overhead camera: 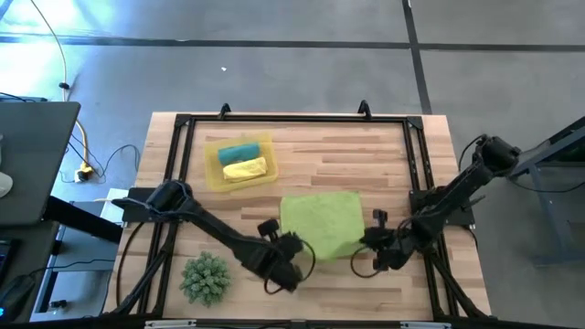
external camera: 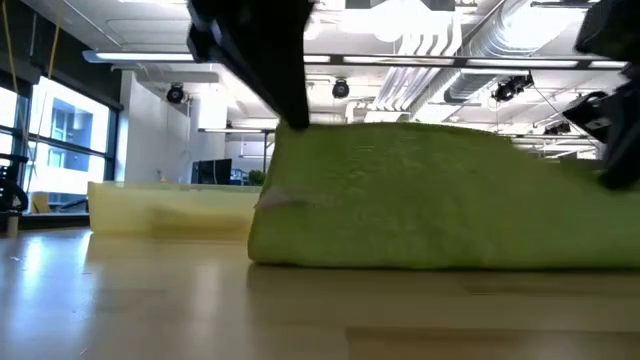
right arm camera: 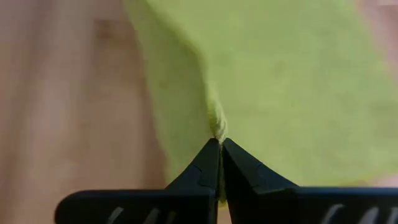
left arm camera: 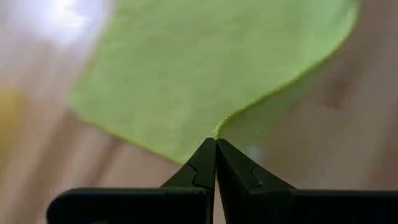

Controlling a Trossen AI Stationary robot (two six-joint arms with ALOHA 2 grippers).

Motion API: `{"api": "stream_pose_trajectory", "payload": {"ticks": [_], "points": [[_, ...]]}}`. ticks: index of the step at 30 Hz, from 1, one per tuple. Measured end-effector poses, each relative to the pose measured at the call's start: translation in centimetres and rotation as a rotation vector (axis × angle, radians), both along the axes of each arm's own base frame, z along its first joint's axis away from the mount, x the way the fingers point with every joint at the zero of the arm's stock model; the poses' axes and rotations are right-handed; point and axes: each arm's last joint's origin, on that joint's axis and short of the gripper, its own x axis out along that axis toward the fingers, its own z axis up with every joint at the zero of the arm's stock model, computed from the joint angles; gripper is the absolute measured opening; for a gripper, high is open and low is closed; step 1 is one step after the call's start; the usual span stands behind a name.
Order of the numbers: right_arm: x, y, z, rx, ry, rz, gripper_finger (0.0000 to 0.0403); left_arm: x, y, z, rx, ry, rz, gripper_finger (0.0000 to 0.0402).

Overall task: Roll microfiber towels into tight, uniform cylinder then place into a basket
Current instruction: Roll the green microfiber towel

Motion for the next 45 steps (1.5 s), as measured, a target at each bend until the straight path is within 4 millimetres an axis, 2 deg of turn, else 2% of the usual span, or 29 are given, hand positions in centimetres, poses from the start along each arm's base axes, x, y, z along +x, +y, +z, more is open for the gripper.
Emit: {"api": "stream_pose_trajectory", "payload": {"ticks": [6,15,31,37,45], "points": [[0.8,-2.4,-0.3,-0.18,0.045,-0.055,0.0,0.3,3.2,-0.6,0.095,0.1,0.054,0.0],[2.3,-5.1,-0.2,-0.256,0.064,-0.137,0.0,2.2,5.7,-4.4,0.175,0.17,0.085,0.0],[3.3,-7.9,-0.2,-0.358,0.094,-0.211,0.0,2.3,9.2,-3.6,0.298,0.212,0.131,0.0],[3.6,-8.7,-0.2,-0.337,0.098,-0.258,0.0,2.7,10.8,-3.8,0.293,0.242,0.118,0.0],[3.8,-9.4,-0.2,-0.34,0.107,-0.281,0.0,2.8,11.8,-3.9,0.28,0.265,0.118,0.0]]}}
